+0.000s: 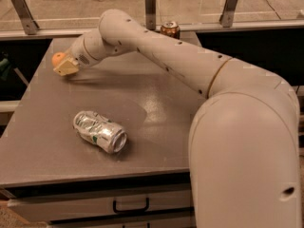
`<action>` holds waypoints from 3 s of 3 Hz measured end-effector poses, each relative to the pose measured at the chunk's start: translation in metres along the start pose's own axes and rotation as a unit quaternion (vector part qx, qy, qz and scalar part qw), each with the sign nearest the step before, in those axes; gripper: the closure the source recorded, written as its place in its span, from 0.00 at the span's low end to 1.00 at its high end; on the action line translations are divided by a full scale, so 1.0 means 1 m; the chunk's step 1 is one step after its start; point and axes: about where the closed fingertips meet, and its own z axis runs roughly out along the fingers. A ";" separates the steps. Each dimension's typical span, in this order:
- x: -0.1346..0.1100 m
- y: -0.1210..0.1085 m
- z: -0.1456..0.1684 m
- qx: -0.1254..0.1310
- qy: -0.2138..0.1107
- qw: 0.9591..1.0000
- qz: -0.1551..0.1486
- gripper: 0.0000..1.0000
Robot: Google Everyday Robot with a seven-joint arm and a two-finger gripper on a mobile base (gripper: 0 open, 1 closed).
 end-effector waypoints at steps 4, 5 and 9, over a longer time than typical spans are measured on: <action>0.027 0.048 -0.129 -0.088 -0.109 0.989 -0.036 1.00; 0.044 0.086 -0.145 -0.133 -0.123 0.983 -0.041 1.00; 0.100 0.134 -0.199 -0.254 -0.096 0.960 -0.064 0.35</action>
Offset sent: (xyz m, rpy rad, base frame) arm -0.0182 -0.1238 0.0690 0.1432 -0.0823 0.0795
